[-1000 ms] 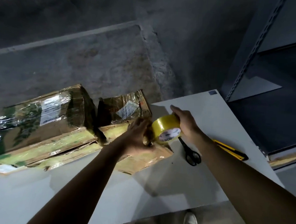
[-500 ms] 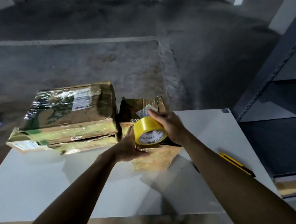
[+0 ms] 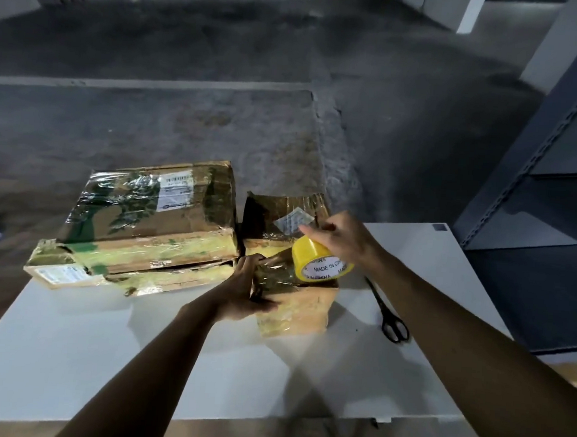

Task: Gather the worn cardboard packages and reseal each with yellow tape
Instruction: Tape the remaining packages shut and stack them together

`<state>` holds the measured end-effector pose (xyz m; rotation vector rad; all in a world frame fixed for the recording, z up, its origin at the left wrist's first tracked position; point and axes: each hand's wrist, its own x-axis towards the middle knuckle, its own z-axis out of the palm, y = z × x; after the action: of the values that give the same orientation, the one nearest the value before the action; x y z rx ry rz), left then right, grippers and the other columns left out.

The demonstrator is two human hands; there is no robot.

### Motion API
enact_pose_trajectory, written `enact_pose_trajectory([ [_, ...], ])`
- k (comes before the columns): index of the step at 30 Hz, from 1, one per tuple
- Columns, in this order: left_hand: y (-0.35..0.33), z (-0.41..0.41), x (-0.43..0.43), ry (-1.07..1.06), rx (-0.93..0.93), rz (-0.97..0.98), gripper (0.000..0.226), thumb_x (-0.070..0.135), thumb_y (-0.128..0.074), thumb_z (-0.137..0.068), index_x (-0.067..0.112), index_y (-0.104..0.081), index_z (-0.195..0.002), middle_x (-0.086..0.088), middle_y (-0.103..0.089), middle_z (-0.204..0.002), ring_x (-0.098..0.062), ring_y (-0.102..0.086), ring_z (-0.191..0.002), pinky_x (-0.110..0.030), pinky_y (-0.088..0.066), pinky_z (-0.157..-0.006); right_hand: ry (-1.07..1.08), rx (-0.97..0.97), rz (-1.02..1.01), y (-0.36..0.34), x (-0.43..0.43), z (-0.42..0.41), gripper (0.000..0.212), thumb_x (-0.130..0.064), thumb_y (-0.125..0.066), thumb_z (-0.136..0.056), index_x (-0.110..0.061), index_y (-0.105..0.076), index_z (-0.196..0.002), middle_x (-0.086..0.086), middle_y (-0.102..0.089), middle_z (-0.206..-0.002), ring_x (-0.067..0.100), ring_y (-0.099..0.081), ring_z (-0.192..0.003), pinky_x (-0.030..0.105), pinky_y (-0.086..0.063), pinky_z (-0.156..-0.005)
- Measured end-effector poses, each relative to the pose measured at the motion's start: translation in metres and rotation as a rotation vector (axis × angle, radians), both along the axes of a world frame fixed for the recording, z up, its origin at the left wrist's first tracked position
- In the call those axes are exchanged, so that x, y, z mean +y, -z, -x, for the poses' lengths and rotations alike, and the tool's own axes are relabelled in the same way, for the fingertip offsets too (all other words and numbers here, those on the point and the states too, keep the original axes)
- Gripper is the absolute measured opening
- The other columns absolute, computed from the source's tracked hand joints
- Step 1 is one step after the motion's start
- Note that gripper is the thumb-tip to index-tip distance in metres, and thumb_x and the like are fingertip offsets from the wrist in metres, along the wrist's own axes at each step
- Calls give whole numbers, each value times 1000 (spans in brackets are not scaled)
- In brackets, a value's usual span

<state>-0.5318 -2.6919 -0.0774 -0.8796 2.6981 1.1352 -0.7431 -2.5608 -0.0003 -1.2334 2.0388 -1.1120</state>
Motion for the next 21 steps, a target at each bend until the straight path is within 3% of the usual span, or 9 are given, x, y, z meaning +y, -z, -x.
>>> enact_pose_trajectory([
  [3, -6, 5, -5, 52, -140, 102, 119, 40, -85, -73, 17, -2, -155, 3, 4, -162, -33, -23, -146, -43, -40, -111, -33, -98, -54, -1, 0, -4, 46, -45, -70, -89, -20, -50, -56, -9, -44, -46, 6, -40, -40, 19, -35, -47],
  [6, -12, 14, 0, 180, -255, 361, 130, 46, -79, -77, 12, 19, -154, -4, 37, -155, -31, 21, -149, -48, -1, -123, -41, -239, -32, 0, 5, -10, 32, -38, -71, -90, -10, -66, -74, -9, -62, -56, 3, -58, -52, 14, -42, -54],
  [8, -16, 26, 10, 245, -225, 437, 134, 57, -76, -74, 13, 24, -152, -2, 42, -147, -24, 35, -141, -50, 14, -120, 2, -332, 43, 5, 8, -12, 34, -34, -71, -90, -1, -70, -91, -2, -70, -70, 10, -66, -64, 19, -48, -60],
  [10, -12, 38, 17, 270, -231, 498, 140, 72, -73, -66, 15, 20, -154, -2, 37, -153, -21, 35, -141, -54, 13, -120, 50, -413, 116, 12, 13, -15, 31, -31, -67, -93, 0, -70, -97, 2, -73, -74, 14, -70, -69, 20, -51, -61],
  [12, -4, 44, 20, 263, -302, 545, 140, 79, -69, -63, 16, 13, -157, -8, 25, -161, -25, 25, -148, -56, 9, -120, 87, -451, 142, 23, 15, -16, 49, -38, -61, -95, 10, -66, -103, 23, -71, -88, 24, -70, -78, 21, -52, -65],
  [14, 1, 47, 22, 254, -371, 570, 134, 81, -66, -64, 21, 7, -158, -13, 17, -163, -31, 13, -150, -56, 6, -121, 114, -458, 122, 32, 14, -19, 63, -47, -56, -96, 15, -62, -106, 34, -64, -98, 23, -66, -78, 18, -50, -64],
  [18, 2, 49, 22, 226, -366, 586, 123, 85, -62, -65, 29, -5, -159, -12, 6, -164, -33, 0, -150, -53, 1, -121, 102, -402, 101, 24, 2, -27, 57, -53, -60, -93, 1, -62, -76, 18, -55, -66, 21, -57, -63, 28, -44, -66],
  [21, 2, 45, 22, 172, -365, 581, 132, 82, -63, -66, 19, 8, -157, -12, 8, -164, -32, 0, -150, -49, -1, -122, 140, -218, 120, 3, -3, -14, 52, -37, -65, -95, -2, -53, -58, 3, -42, -49, 14, -40, -46, 23, -34, -52],
])
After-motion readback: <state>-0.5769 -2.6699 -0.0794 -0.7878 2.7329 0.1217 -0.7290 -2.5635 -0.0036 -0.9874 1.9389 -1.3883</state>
